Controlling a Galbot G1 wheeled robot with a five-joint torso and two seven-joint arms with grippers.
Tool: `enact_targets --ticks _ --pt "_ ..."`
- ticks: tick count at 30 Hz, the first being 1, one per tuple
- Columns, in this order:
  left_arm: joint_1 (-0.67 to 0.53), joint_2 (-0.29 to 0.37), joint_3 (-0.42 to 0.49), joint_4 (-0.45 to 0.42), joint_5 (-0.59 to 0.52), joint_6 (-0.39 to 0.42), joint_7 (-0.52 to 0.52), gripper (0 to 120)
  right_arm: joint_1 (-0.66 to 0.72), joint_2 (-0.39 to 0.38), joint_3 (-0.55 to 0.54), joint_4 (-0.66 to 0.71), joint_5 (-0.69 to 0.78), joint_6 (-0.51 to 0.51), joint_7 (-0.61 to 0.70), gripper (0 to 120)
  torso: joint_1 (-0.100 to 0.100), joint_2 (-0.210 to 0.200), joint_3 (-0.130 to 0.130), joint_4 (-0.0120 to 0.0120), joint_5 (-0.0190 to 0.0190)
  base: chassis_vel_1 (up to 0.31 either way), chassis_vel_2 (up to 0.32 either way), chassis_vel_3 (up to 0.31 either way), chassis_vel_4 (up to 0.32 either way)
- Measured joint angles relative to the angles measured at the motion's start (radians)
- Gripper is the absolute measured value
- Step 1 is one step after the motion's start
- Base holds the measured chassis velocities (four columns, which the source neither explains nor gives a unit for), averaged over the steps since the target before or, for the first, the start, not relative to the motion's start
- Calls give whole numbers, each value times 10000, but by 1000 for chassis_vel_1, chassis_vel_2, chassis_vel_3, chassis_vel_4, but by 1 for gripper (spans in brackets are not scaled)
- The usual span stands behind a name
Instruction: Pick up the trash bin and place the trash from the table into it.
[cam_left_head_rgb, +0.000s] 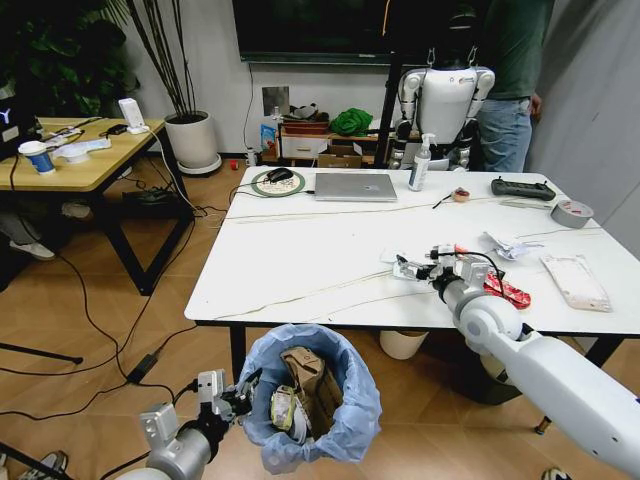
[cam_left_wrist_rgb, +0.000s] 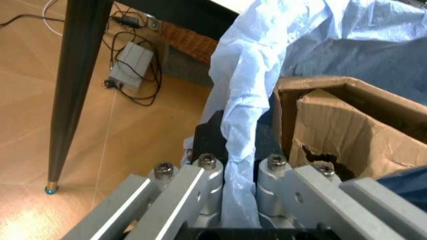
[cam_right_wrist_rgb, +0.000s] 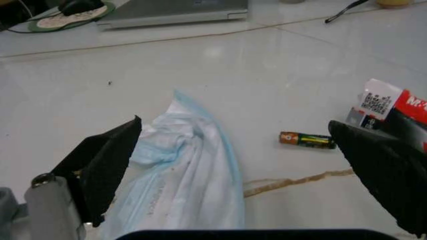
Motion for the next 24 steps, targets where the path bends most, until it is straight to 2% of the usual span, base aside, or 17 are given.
enact_targets --ticks 3,7,8,13,20,24 --pt "-7 8 -8 7 -12 -2 1 2 174 -37 69 -456 -160 -16 -506 100 0 0 0 1 2 0 0 0 0" --pt "-22 15 -49 30 -44 -9 3 2 418 -198 151 -1356 -635 231 -2345 100 0 0 0 -3 1 0 0 0 0" --pt "-22 15 -49 30 -44 -9 3 2 418 -198 151 -1356 -635 231 -2345 100 0 0 0 -3 1 0 0 0 0" --pt "-53 6 -55 72 -73 -15 3 2 490 -295 147 -2021 -1019 717 -4429 100 0 0 0 -2 1 0 0 0 0" --pt "-141 9 0 158 -127 -16 -7 2 652 -223 70 -2889 -1523 1246 -5475 100 -1 0 1 -2 0 0 0 0 0" --pt "-151 23 11 180 -138 -15 -8 2 715 -166 74 -3216 -1553 1319 -5575 100 -1 0 1 -1 0 0 0 0 0"
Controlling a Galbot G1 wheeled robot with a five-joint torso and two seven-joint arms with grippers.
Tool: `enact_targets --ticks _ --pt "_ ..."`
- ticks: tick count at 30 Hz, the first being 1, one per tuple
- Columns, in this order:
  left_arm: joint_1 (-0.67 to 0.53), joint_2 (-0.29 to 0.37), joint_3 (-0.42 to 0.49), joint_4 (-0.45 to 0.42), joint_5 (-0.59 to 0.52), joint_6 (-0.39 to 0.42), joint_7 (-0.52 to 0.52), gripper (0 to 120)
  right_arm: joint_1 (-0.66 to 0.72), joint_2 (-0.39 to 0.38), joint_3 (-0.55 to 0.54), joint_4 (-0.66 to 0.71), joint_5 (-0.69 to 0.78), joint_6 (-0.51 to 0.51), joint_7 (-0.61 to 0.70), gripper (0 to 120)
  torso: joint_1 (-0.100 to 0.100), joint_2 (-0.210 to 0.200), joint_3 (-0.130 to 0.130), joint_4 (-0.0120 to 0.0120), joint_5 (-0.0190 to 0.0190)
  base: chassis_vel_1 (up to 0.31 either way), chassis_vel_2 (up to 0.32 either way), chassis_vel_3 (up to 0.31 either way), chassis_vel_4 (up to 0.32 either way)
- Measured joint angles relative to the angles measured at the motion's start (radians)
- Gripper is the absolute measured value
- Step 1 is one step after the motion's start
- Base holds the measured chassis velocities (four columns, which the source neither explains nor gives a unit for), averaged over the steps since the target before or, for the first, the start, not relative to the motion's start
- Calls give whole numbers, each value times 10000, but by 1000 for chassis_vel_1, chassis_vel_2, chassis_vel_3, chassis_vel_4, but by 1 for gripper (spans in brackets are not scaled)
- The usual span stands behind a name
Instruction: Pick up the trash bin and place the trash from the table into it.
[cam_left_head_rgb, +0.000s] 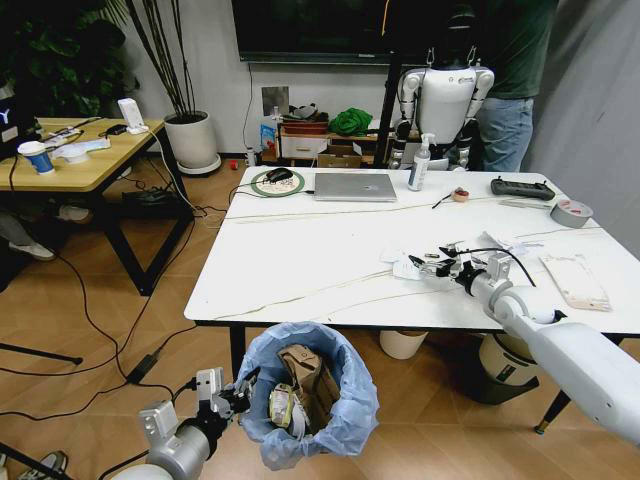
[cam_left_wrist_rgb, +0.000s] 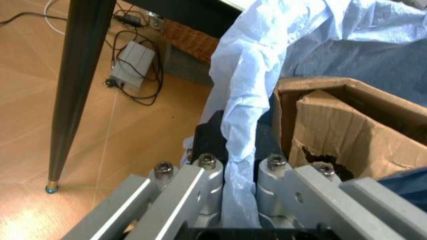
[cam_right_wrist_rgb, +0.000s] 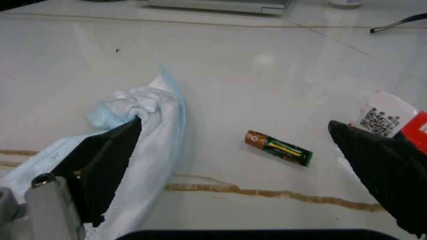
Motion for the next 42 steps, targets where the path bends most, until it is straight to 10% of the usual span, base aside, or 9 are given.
enact_targets --ticks 42 --pt "-159 52 110 70 -160 0 -11 2 308 238 -238 -879 171 -6 283 100 0 0 0 0 -1 0 0 0 0"
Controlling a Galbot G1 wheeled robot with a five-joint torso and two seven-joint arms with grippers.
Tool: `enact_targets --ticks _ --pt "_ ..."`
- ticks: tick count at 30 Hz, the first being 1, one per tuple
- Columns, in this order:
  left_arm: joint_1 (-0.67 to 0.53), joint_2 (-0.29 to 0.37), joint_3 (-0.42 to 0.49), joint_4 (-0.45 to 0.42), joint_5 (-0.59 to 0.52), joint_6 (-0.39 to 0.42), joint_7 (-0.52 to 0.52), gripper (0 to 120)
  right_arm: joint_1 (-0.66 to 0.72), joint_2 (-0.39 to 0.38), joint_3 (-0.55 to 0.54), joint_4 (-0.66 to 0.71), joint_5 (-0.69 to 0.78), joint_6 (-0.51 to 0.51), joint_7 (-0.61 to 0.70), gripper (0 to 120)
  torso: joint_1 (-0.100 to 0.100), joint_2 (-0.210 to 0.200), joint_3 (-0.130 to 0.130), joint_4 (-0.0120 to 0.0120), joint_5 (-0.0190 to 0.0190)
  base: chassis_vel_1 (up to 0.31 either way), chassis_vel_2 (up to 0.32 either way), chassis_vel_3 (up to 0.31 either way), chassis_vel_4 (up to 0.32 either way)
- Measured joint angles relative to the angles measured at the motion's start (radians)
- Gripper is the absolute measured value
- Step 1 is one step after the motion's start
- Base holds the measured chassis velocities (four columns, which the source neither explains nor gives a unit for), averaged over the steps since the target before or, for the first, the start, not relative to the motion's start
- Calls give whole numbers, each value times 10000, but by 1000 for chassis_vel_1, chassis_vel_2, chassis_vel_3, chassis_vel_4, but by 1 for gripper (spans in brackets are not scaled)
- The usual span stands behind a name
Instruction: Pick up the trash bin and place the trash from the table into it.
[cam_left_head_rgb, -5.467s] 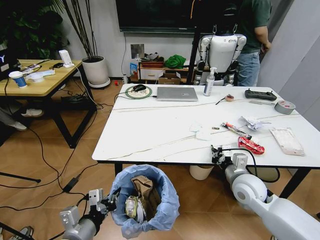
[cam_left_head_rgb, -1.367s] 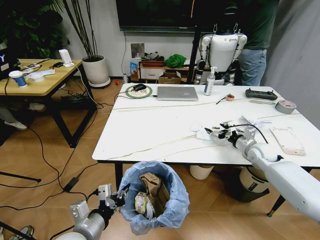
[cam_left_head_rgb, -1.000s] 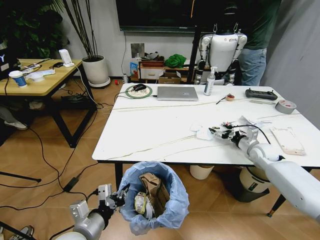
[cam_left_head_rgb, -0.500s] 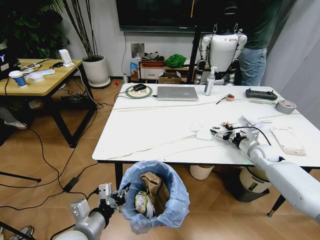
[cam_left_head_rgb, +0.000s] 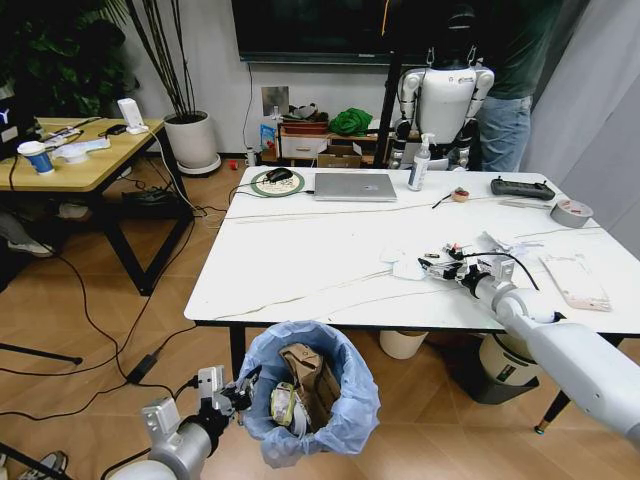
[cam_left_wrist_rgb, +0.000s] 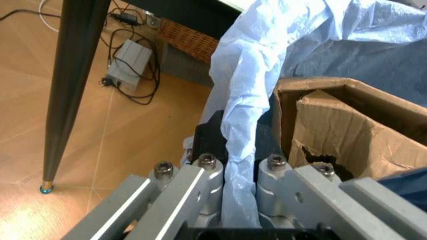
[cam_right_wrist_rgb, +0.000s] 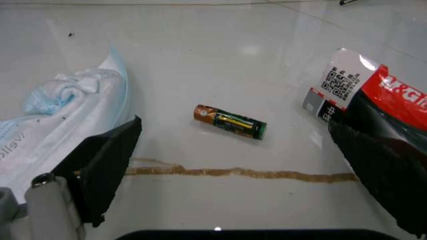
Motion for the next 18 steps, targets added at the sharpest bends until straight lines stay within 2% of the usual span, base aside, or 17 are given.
enact_targets --ticks 3,9,10,14,18 --pt "-6 5 11 3 0 0 2 2 10 14 -1 -48 -16 -5 25 97 0 0 0 0 0 0 0 0 0" --pt "-25 17 12 14 -5 0 3 2 17 23 6 -147 -77 12 108 72 0 1 -1 -1 -3 0 0 0 0" --pt "-25 17 12 14 -5 0 3 2 17 23 6 -147 -77 12 108 72 0 1 -1 -1 -3 0 0 0 0" --pt "-49 13 18 30 -5 1 4 2 14 19 4 -132 -86 12 110 53 0 2 -1 -1 -2 0 0 0 0" --pt "-57 14 16 31 -10 1 4 2 5 18 -12 -78 -86 6 110 41 0 2 -1 -1 1 0 0 0 0"
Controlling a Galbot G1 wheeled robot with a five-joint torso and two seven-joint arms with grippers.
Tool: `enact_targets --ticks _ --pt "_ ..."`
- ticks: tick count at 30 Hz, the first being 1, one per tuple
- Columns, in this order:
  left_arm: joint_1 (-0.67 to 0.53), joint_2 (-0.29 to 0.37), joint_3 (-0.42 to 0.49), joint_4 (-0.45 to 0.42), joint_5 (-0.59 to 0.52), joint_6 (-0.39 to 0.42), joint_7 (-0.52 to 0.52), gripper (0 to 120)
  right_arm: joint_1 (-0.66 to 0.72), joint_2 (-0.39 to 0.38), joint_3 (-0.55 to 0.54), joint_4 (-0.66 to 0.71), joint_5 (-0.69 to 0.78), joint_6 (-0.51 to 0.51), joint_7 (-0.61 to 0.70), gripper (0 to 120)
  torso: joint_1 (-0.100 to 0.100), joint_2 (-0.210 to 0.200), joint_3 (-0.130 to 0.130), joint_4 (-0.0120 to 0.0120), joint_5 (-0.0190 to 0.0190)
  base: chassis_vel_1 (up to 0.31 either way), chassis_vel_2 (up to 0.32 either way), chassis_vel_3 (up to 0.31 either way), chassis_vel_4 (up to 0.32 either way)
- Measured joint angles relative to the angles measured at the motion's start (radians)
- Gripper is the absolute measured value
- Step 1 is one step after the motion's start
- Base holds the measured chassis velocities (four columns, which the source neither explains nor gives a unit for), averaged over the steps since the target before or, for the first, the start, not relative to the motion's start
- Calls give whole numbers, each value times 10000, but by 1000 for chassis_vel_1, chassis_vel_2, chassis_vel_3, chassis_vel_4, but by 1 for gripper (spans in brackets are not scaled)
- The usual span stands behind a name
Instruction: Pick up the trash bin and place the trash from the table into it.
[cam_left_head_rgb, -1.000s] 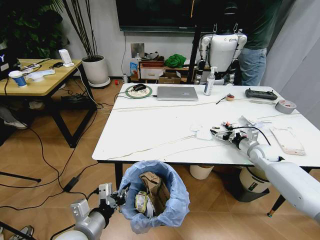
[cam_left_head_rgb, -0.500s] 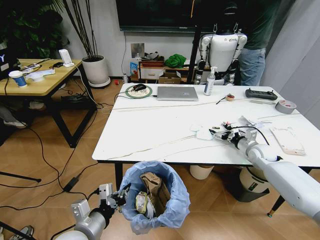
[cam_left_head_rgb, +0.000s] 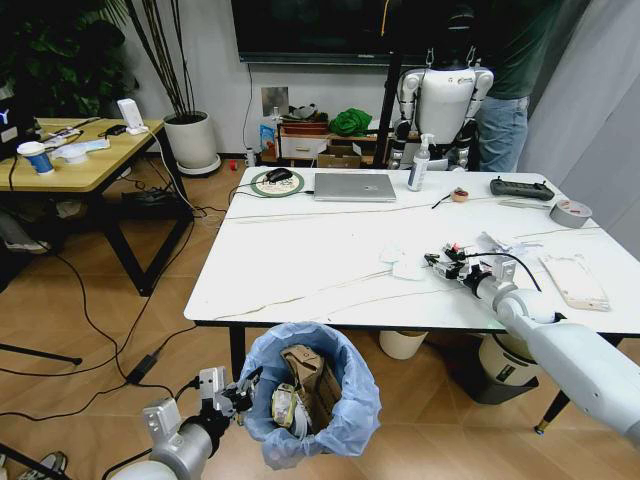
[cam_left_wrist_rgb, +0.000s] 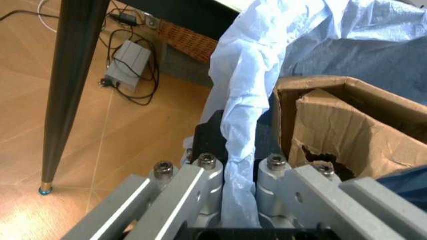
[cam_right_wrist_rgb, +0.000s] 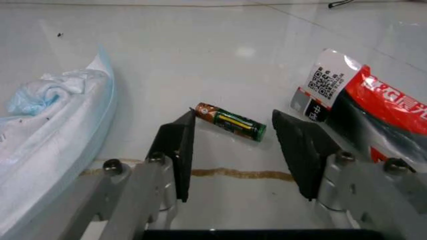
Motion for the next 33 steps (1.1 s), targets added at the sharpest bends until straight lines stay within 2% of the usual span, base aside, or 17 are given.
enact_targets --ticks 5,7,11,22,26,27,33 --pt "12 10 -21 0 -6 0 0 2 -31 -27 -21 41 -36 -3 -16 20 0 0 0 1 -1 0 0 0 0" --pt "12 16 -30 0 -6 0 0 2 -45 -38 -21 52 -46 -4 -19 19 0 0 0 1 -1 0 0 0 0" --pt "-9 32 -23 4 -10 0 0 2 -183 -147 1 296 -74 -5 -42 1 0 0 0 0 -1 0 0 0 0" --pt "-48 32 34 9 -21 0 -13 2 -382 -328 50 1093 6 -6 -49 0 3 -4 3 1 7 0 0 0 0" --pt "-72 72 76 8 -23 0 -13 2 -510 -833 154 2716 518 66 -29 0 3 -3 2 3 -6 0 0 0 0" --pt "-72 72 76 8 -23 0 -13 2 -510 -833 154 2716 518 66 -29 0 3 -3 2 3 -6 0 0 0 0" --pt "-124 163 118 6 -44 0 -7 2 -888 -1988 180 6101 1260 357 -242 0 2 -3 1 3 -6 0 0 0 0"
